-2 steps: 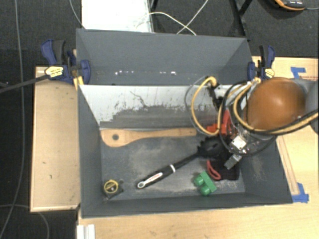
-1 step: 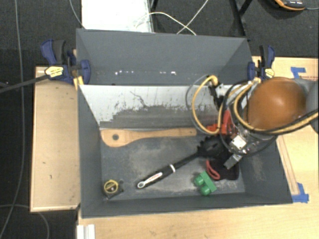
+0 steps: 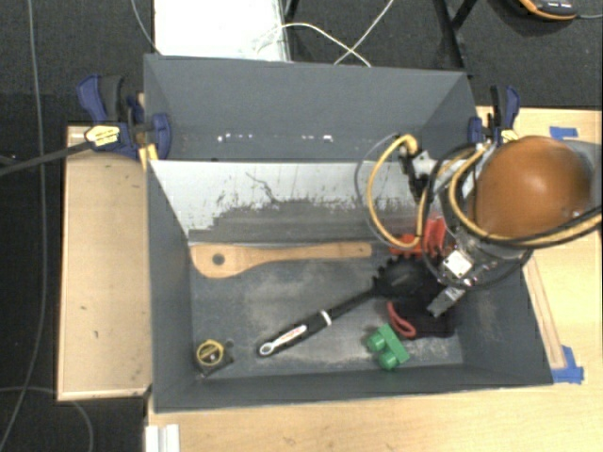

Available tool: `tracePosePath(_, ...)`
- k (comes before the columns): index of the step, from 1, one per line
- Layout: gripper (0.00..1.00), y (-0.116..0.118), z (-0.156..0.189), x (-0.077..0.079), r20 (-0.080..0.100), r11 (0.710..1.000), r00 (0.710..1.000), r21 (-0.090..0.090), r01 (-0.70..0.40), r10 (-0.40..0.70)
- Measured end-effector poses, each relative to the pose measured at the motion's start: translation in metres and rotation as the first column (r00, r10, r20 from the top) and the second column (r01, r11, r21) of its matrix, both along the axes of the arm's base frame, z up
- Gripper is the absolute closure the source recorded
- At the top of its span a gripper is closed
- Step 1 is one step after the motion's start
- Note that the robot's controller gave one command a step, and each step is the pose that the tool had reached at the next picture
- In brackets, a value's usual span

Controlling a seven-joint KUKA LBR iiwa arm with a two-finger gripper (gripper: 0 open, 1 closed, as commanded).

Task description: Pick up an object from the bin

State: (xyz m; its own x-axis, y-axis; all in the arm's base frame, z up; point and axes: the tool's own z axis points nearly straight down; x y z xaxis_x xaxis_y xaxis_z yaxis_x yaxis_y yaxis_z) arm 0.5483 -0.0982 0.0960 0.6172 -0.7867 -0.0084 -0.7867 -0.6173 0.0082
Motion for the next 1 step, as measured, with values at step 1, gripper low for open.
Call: tracePosePath(1,1.00,-0.0003,0.0381,0.0019,0.006,1.000,1.000,-0.001,0.000,0.000)
